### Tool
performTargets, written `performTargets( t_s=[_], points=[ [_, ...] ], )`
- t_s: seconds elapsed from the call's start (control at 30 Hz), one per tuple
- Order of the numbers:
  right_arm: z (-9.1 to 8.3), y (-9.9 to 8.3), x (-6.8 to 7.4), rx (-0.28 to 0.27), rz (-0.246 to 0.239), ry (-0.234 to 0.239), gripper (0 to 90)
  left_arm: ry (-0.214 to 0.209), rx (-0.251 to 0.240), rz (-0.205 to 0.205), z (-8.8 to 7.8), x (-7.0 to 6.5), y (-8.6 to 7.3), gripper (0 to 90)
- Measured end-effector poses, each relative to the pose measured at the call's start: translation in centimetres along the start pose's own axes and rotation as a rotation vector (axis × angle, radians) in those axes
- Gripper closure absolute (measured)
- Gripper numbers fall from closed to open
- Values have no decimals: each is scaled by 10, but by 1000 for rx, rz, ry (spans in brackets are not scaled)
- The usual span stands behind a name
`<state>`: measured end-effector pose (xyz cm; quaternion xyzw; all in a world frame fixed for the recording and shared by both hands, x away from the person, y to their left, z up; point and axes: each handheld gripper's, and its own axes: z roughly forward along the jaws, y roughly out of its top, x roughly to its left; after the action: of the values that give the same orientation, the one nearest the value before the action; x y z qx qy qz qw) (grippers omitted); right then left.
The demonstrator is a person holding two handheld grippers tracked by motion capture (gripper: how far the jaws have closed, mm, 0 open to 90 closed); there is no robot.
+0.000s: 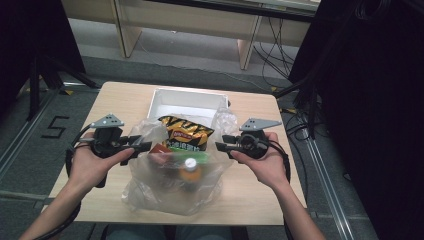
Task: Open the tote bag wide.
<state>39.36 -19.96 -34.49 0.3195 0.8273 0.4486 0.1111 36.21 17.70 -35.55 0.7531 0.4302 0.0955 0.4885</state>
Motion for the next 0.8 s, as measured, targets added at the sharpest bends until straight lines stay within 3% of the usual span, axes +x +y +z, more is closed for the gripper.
performTargets(
  t_s=[0.13,0.2,0.43,0.57,0.6,0.63,0.7,0.77,0.8],
  points=[
    [6,-8,1,29,-13,-9,615,-11,-3,-32,-5,5,-10,588],
    [8,-11,2,56,6,0,614,3,-5,-38,-6,8,-15,589],
    [13,-22,1,97,4,3,615,7,17,-62,-5,14,-32,582],
    [18,-31,0,138,8,10,616,-14,34,-88,-2,17,-43,582],
    [21,-34,0,129,9,8,616,-7,32,-98,0,18,-46,582],
    [23,-38,0,171,44,17,617,5,49,-93,2,21,-50,581],
    [26,-41,-3,164,30,12,618,7,58,-100,4,22,-53,581],
    [31,-48,-6,201,59,21,618,18,77,-116,10,27,-60,580],
    [33,-50,-7,209,50,19,617,15,81,-123,12,29,-62,579]
  ],
)
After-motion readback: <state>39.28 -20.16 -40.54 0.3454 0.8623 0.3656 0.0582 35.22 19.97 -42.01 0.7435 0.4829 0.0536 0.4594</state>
